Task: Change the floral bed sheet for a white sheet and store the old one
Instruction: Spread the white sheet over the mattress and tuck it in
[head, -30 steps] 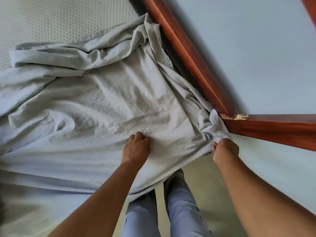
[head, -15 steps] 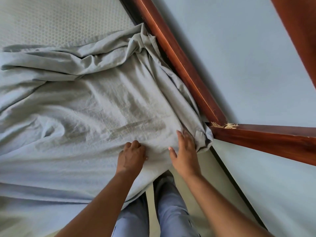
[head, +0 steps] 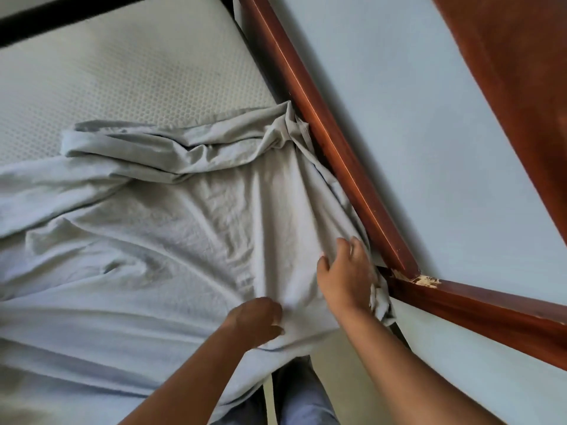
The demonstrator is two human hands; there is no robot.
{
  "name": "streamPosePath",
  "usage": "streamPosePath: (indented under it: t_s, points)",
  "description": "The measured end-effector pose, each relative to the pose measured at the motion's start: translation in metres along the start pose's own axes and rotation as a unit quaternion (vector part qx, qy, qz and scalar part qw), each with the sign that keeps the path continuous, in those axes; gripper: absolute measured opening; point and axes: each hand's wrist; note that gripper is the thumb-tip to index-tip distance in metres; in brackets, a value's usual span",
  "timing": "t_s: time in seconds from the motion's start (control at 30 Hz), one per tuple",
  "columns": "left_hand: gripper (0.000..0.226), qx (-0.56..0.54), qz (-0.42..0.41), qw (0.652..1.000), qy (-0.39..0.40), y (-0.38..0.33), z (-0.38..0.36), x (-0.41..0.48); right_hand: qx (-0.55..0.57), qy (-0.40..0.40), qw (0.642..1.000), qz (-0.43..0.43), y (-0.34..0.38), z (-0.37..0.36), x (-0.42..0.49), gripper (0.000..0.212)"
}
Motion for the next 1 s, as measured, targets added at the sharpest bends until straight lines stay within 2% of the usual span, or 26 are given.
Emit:
streamPosePath:
  t_s: [0.07,0.13,0.3,0.43,0.57,0.67,0.83,0.93,1.0]
  points:
    - [0.026,-0.051,-0.004,0.995,-0.088,-0.003,0.024,-0.001,-0.035,-0.057,0.986,0.15,0.027,0.018,0.023,0.045]
    - [0.03,-0.098,-0.01,0.981,-0.169,-0.003,0.052,-0.003,-0.058,-0.086,0.967,0.232,0.053,0.037,0.059,0.046]
    - [0.053,-0.153,0.032,0.942,-0.299,0.006,0.121,-0.017,-0.15,-0.061,0.946,0.281,0.11,0.091,0.141,0.065]
    - [0.066,-0.16,0.052,0.928,-0.333,0.014,0.17,-0.027,-0.214,-0.018,0.929,0.303,0.139,0.116,0.197,0.075]
    - [0.075,-0.151,0.047,0.91,-0.383,0.03,0.221,-0.011,-0.255,-0.013,0.913,0.319,0.176,0.124,0.258,0.081]
    - [0.082,-0.156,0.05,0.906,-0.391,0.044,0.252,0.015,-0.275,-0.018,0.899,0.34,0.202,0.127,0.298,0.095]
    - [0.074,-0.223,0.077,0.89,-0.391,0.065,0.297,0.055,-0.283,-0.049,0.88,0.379,0.227,0.117,0.34,0.1]
    - [0.069,-0.164,0.112,0.91,-0.365,0.078,0.31,0.069,-0.282,-0.079,0.878,0.379,0.228,0.112,0.346,0.1]
    - [0.054,-0.139,0.121,0.911,-0.368,0.082,0.316,0.077,-0.285,-0.085,0.872,0.39,0.226,0.112,0.347,0.097]
Point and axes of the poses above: each hand's wrist, its own x-axis towards the middle knuckle, its own z-axis out of the back of the hand, y = z × x, and after that the axes turned 11 degrees about y, right-handed
